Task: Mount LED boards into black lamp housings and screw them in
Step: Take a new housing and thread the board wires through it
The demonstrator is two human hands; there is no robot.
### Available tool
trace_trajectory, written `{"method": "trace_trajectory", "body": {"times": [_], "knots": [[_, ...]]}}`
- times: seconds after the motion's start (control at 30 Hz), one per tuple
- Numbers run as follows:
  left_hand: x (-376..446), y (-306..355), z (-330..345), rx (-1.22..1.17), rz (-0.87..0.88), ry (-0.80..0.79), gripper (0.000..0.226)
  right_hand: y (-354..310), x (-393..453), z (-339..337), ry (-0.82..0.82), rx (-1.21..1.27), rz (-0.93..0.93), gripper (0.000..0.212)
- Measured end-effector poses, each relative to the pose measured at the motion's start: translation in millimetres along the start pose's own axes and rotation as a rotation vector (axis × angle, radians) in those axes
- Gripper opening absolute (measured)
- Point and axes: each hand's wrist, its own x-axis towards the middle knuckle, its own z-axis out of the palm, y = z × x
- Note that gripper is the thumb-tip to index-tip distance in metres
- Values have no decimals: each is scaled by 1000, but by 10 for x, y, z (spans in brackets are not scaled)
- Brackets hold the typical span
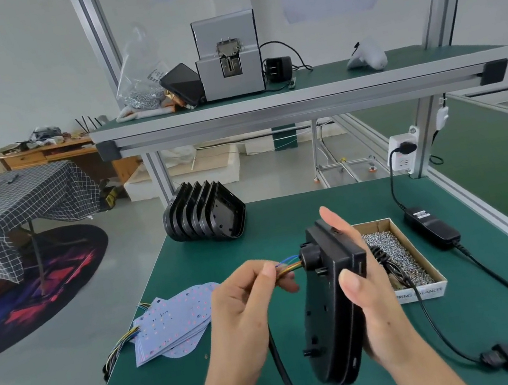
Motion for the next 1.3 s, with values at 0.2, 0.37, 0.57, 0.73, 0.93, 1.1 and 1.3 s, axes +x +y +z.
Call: {"method": "trace_trajectory", "body": {"times": [0.2,0.37,0.57,0.73,0.93,1.1,1.3], "knots": [[60,200,-20,373,277,-7,20,-235,36,20,-50,-92,-30,75],[5,219,41,84,88,6,20,-353,31,70,-67,-87,-24,83],[7,275,87,16,69,9,18,-371,13,99,-59,-68,0,94],[-12,281,102,87,149,4,22,-401,12,117,-35,-133,-21,95],[-6,274,95,100,192,-31,24,-378,-36,119,-22,-135,-34,91],[22,278,94,124,213,-44,23,-305,-53,121,-15,-83,-13,86],[-40,253,94,132,97,-74,22,-235,-61,78,-16,-65,17,84]]}}
